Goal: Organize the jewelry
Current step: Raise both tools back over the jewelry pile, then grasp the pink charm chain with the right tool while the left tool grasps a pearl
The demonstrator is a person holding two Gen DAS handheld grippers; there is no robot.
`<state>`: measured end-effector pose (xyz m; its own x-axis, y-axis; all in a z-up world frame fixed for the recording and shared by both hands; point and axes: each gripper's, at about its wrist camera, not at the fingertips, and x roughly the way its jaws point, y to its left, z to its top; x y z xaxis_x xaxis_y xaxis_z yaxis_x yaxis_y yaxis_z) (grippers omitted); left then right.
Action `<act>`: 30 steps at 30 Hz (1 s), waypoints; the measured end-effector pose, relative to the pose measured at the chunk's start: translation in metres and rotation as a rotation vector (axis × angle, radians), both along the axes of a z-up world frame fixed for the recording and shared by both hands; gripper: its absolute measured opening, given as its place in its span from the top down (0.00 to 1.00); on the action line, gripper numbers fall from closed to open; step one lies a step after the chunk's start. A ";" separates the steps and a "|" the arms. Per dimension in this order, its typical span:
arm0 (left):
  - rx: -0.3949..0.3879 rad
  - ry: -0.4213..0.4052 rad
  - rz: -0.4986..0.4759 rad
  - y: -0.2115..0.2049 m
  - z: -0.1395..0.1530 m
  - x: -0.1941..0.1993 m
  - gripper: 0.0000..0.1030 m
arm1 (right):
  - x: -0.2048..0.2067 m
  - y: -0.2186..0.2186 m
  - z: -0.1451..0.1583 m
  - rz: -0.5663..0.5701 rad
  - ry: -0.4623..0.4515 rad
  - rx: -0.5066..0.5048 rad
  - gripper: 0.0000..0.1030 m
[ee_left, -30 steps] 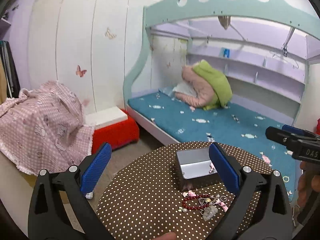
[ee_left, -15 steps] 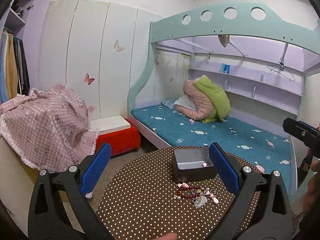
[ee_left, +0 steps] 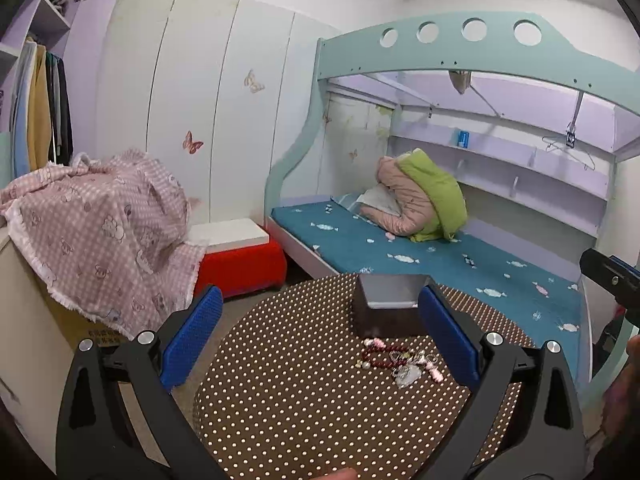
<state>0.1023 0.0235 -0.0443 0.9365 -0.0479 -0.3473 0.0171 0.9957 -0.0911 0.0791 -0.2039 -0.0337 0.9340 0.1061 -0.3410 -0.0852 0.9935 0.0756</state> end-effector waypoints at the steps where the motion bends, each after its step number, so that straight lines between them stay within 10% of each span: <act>1: 0.002 0.006 0.000 0.001 -0.003 0.002 0.05 | 0.004 0.000 -0.005 0.000 0.017 -0.005 0.07; 18: 0.054 0.185 -0.021 -0.012 -0.076 0.050 0.05 | 0.079 0.016 -0.127 0.053 0.398 -0.107 0.09; 30: 0.102 0.304 -0.033 -0.019 -0.115 0.088 0.05 | 0.125 0.030 -0.172 0.144 0.554 -0.119 0.54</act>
